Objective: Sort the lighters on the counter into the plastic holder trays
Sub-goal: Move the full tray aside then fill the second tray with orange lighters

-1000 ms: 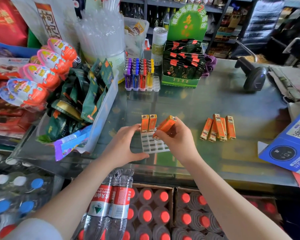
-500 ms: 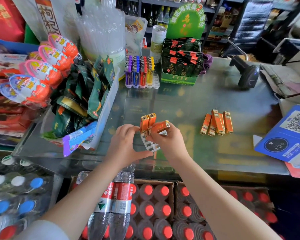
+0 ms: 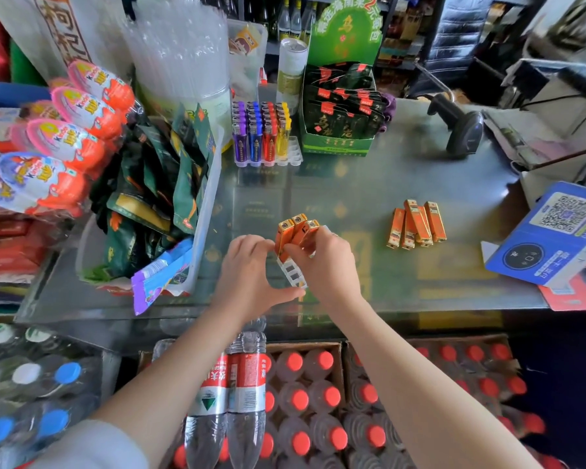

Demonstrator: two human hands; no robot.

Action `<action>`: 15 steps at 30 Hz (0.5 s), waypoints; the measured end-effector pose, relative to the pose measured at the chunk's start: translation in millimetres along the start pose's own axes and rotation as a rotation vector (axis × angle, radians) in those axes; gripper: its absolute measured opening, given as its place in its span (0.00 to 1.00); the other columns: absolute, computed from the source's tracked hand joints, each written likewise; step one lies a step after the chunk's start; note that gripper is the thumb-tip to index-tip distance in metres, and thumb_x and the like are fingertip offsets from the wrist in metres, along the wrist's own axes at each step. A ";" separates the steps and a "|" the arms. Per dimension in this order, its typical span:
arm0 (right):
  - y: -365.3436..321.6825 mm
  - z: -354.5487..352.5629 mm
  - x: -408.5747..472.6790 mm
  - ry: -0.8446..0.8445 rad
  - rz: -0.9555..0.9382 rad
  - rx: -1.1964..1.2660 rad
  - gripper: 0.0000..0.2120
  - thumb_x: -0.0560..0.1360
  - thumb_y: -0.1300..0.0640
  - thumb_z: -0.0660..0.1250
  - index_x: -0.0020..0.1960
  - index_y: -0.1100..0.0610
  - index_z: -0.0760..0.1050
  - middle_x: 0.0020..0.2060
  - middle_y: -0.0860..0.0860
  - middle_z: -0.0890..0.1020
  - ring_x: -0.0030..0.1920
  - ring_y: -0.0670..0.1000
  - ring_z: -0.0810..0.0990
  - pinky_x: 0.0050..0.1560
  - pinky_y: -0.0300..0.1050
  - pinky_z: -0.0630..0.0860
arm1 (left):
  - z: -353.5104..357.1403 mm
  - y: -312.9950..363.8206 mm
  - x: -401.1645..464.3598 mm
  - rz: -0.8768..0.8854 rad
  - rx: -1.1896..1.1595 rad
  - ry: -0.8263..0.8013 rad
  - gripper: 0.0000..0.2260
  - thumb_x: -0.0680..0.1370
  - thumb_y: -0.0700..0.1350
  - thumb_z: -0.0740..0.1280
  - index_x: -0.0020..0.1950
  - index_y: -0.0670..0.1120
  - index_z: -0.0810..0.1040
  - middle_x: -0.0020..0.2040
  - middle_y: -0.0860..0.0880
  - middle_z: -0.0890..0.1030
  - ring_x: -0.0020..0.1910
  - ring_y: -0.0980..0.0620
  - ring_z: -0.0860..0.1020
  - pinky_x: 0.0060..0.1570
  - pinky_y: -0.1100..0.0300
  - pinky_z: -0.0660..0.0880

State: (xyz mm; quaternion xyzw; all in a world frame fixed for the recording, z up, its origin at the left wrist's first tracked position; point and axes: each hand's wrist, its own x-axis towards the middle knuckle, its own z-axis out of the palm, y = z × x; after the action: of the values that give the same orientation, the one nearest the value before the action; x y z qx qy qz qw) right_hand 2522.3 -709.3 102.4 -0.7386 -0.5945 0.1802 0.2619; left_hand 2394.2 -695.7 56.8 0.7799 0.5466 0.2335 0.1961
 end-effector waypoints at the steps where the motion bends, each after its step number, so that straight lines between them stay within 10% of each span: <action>1: -0.5 2.4 -1.2 0.004 -0.014 -0.032 0.15 0.73 0.49 0.67 0.47 0.61 0.73 0.42 0.53 0.79 0.40 0.53 0.76 0.37 0.43 0.70 | -0.1 0.1 1.2 0.002 0.002 -0.001 0.35 0.60 0.63 0.73 0.60 0.44 0.73 0.57 0.50 0.72 0.62 0.50 0.63 0.62 0.60 0.58; 15: 68.1 -39.3 3.6 0.012 -0.131 -0.097 0.13 0.75 0.53 0.64 0.57 0.57 0.73 0.51 0.53 0.78 0.49 0.53 0.77 0.41 0.43 0.69 | 6.5 21.4 7.8 0.019 0.016 -0.054 0.35 0.60 0.59 0.76 0.60 0.42 0.74 0.57 0.47 0.74 0.62 0.48 0.65 0.62 0.58 0.61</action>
State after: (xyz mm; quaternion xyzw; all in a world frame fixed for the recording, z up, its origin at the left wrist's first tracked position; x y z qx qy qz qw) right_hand 2599.2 -723.3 92.9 -0.7110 -0.6480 0.1290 0.2405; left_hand 2416.5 -695.7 64.7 0.7927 0.5354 0.2101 0.2021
